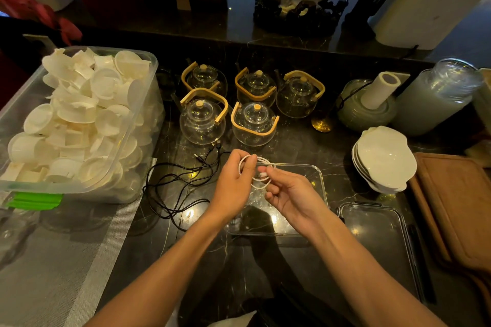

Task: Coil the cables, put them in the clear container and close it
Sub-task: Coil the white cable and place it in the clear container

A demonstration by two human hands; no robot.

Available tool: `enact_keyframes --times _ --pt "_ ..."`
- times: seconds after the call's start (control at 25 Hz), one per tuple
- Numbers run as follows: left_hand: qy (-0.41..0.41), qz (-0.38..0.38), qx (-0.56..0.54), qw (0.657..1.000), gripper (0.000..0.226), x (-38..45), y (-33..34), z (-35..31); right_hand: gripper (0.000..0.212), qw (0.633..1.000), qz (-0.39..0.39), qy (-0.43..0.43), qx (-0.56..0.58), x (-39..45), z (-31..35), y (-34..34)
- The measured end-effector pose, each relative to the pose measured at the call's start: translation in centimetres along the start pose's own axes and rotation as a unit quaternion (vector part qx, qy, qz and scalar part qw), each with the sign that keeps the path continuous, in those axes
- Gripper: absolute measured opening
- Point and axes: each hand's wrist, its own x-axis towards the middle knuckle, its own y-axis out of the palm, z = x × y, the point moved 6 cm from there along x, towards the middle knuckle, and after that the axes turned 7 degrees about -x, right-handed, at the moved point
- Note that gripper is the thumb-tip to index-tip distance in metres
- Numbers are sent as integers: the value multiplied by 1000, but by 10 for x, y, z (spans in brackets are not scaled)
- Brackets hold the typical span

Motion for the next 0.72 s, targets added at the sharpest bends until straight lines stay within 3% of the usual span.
enact_keyframes --times 0.12,0.4,0.52,0.6,0.72 --pt "-14 3 31 999 18 -3 2 7 17 1000 -7 -11 -8 1 2 -2" --pt "9 10 71 997 13 -9 13 6 23 966 -51 -7 -255 4 4 -2" --pt "16 8 60 998 13 -10 13 5 25 969 -42 7 -245 2 2 2" --pt "5 -21 47 999 13 -8 8 7 21 970 -42 -19 -239 -1 5 4" --pt "-27 -71 20 997 14 -6 -1 15 30 958 -40 -40 -280 -5 5 7"
